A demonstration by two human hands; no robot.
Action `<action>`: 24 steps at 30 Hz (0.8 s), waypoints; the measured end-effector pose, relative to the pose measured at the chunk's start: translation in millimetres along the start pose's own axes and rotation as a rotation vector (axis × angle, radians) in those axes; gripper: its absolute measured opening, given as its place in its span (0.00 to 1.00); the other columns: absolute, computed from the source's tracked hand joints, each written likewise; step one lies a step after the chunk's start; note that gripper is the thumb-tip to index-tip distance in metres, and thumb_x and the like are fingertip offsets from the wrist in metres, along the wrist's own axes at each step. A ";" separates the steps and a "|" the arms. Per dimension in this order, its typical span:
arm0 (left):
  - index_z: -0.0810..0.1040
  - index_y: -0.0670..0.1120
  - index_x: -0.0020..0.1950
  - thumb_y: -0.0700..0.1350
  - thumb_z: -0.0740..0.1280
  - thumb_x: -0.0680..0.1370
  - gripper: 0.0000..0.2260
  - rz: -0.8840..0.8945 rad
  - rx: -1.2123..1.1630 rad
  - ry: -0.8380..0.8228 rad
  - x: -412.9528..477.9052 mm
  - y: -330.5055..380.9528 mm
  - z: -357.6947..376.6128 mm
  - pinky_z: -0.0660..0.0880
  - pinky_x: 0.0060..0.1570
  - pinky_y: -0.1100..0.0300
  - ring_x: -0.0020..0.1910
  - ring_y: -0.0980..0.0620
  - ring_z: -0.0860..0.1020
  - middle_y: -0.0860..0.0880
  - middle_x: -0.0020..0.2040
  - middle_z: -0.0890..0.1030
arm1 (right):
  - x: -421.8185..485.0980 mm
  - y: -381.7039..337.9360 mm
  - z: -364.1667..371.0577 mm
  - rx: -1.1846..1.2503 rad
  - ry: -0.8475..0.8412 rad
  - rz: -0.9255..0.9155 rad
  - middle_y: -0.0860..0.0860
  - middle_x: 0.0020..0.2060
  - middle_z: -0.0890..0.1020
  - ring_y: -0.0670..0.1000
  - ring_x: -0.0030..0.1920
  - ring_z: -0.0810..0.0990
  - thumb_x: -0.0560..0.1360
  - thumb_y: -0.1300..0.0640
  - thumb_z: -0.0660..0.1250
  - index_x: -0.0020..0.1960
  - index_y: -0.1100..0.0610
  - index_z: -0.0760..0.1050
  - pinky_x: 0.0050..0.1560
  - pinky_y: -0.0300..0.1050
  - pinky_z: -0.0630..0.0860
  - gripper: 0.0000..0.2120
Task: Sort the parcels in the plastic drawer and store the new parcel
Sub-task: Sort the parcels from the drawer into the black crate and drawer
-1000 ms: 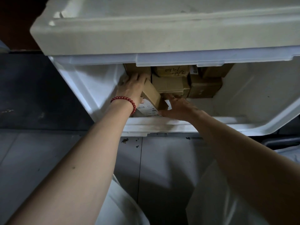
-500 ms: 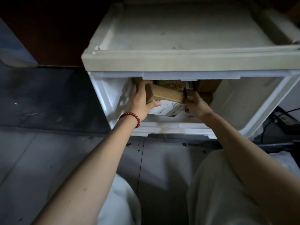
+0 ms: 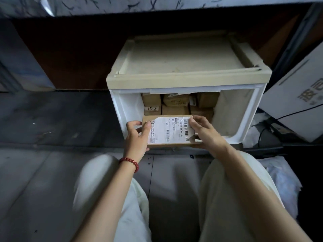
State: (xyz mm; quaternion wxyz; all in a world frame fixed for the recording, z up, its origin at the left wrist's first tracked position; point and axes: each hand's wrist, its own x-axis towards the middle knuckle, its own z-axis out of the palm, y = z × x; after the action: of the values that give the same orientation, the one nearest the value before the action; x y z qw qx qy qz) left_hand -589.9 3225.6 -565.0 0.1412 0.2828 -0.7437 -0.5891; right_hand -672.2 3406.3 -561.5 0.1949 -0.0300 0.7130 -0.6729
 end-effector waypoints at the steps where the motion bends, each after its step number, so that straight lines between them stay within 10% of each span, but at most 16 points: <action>1: 0.63 0.51 0.56 0.54 0.62 0.80 0.11 0.003 -0.010 0.003 -2.5 -1.4 -1.0 0.80 0.40 0.52 0.48 0.49 0.79 0.45 0.59 0.77 | -5.2 0.3 0.2 0.001 -0.003 0.002 0.47 0.45 0.79 0.44 0.40 0.78 0.81 0.49 0.60 0.60 0.53 0.70 0.40 0.42 0.78 0.11; 5: 0.68 0.52 0.57 0.53 0.62 0.80 0.09 0.014 -0.038 0.029 -3.2 0.2 -3.6 0.78 0.35 0.57 0.51 0.50 0.77 0.46 0.62 0.75 | -15.1 -0.8 -4.0 -0.023 0.002 -0.018 0.45 0.53 0.80 0.49 0.54 0.80 0.83 0.50 0.55 0.61 0.50 0.72 0.50 0.49 0.80 0.12; 9: 0.72 0.53 0.58 0.54 0.64 0.79 0.10 0.003 -0.077 0.018 -2.5 0.6 -0.8 0.78 0.36 0.57 0.52 0.49 0.78 0.46 0.60 0.77 | -22.5 -1.9 -8.9 -0.041 -0.015 -0.029 0.45 0.53 0.81 0.44 0.46 0.81 0.83 0.54 0.55 0.67 0.48 0.72 0.35 0.39 0.77 0.14; 24: 0.72 0.59 0.48 0.62 0.61 0.77 0.08 0.022 -0.031 0.022 -0.1 2.7 10.1 0.77 0.50 0.46 0.43 0.52 0.77 0.55 0.38 0.75 | -11.3 0.9 -14.0 -0.002 0.148 -0.038 0.48 0.53 0.80 0.48 0.42 0.81 0.82 0.55 0.60 0.60 0.53 0.73 0.36 0.39 0.77 0.09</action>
State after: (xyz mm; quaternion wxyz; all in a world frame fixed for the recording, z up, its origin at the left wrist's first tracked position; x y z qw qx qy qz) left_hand -595.9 3234.1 -565.1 0.1603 0.2789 -0.7359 -0.5958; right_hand -666.0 3423.1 -559.4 0.1287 0.0060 0.7254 -0.6761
